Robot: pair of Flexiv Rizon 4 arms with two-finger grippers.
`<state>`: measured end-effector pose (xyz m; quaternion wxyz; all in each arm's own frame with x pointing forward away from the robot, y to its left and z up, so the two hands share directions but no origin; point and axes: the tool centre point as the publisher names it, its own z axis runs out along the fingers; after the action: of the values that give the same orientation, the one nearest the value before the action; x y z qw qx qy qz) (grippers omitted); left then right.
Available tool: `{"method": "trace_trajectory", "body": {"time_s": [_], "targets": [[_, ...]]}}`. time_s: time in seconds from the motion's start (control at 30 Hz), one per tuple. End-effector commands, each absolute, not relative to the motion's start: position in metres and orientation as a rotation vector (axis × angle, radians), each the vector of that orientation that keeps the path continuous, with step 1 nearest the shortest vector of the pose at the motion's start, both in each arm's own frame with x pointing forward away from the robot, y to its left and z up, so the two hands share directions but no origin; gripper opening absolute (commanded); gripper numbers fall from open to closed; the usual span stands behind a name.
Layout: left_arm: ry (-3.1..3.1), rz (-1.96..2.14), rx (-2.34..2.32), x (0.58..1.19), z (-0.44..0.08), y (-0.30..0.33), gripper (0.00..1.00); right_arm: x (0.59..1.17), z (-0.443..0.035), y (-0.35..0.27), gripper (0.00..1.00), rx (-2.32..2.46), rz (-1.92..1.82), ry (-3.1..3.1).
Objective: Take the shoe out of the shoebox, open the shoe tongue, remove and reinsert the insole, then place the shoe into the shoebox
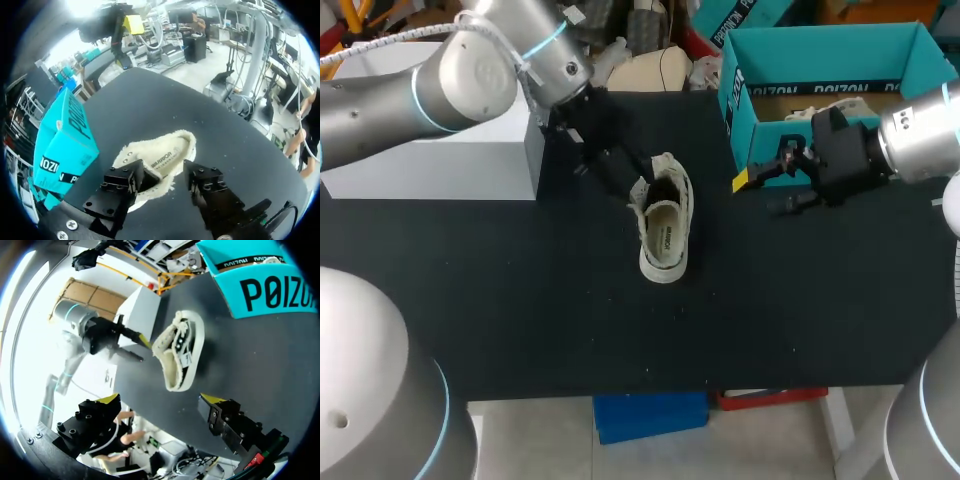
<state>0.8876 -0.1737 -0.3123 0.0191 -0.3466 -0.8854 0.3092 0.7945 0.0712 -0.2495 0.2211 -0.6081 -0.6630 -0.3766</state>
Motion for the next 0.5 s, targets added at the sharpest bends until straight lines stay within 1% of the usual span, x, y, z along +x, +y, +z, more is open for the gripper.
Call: {"method": "trace_trajectory", "body": {"time_s": [0.03,0.33,0.5], "targets": [[-2.825,0.979,-0.978,0.872,-0.305,-0.142,1.0,0.795,-0.249,0.072,1.0,-1.682,-1.038,-1.833],[-2.992,0.95,-0.788,0.858,-0.298,-0.107,1.0,0.795,-0.249,0.072,1.0,-1.682,-1.038,-1.833],[-2.992,0.95,-0.788,0.858,-0.298,-0.107,1.0,0.795,-0.249,0.072,1.0,-1.682,-1.038,-1.833]]}}
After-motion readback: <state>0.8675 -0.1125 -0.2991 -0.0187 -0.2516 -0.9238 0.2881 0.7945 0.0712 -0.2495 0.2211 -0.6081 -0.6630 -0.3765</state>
